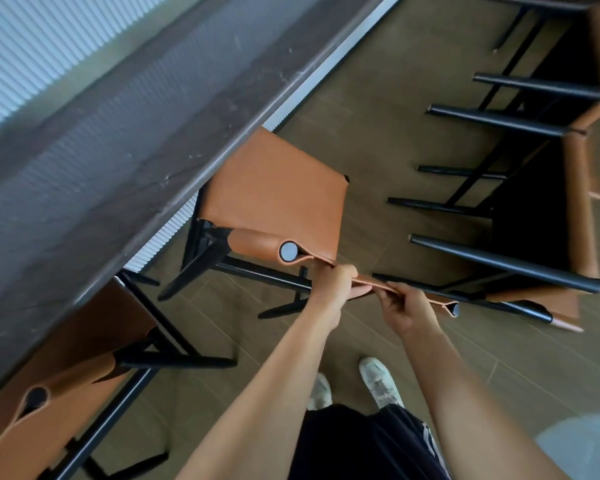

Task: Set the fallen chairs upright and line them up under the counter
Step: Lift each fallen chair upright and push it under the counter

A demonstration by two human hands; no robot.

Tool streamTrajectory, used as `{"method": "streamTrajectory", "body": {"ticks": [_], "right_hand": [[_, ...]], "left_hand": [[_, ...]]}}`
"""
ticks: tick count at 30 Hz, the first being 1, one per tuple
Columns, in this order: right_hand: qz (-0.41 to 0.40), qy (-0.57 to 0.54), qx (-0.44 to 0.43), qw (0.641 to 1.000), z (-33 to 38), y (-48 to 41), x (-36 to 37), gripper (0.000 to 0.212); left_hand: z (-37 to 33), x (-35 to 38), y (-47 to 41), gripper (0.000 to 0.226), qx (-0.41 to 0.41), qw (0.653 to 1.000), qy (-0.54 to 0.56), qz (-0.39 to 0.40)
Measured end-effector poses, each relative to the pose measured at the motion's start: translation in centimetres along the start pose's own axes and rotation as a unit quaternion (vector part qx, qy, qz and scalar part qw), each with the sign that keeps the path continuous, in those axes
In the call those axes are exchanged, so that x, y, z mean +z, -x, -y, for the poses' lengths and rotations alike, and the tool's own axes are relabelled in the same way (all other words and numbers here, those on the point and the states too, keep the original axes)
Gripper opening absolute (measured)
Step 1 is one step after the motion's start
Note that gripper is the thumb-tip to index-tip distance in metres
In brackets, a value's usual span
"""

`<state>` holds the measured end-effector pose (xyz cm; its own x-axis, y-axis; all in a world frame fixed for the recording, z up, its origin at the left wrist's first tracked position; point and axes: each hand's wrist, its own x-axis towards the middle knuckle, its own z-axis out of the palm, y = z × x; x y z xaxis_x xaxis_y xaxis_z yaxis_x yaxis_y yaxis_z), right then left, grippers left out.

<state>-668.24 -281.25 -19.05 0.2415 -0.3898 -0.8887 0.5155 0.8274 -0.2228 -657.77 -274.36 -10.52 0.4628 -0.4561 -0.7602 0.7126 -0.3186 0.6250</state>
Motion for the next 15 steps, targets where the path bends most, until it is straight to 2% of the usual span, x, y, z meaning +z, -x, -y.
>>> {"method": "streamTrajectory", "body": {"ticks": [6,10,15], "right_hand": [[0.026,0.069,-0.023,0.997,4.5,-1.1,5.6,0.013],[0.073,0.098,-0.037,0.992,6.3,-1.5,9.1,0.014],[0.119,0.142,-0.036,0.982,7.4,-1.8,11.3,0.014]], "left_hand": [[-3.5,2.8,-0.3,0.039,0.031,0.994,0.105,-0.021],[-5.7,4.1,-0.4,0.022,0.040,0.982,0.178,-0.040],[-7.0,4.7,-0.8,0.023,0.064,0.968,0.235,-0.064]]}}
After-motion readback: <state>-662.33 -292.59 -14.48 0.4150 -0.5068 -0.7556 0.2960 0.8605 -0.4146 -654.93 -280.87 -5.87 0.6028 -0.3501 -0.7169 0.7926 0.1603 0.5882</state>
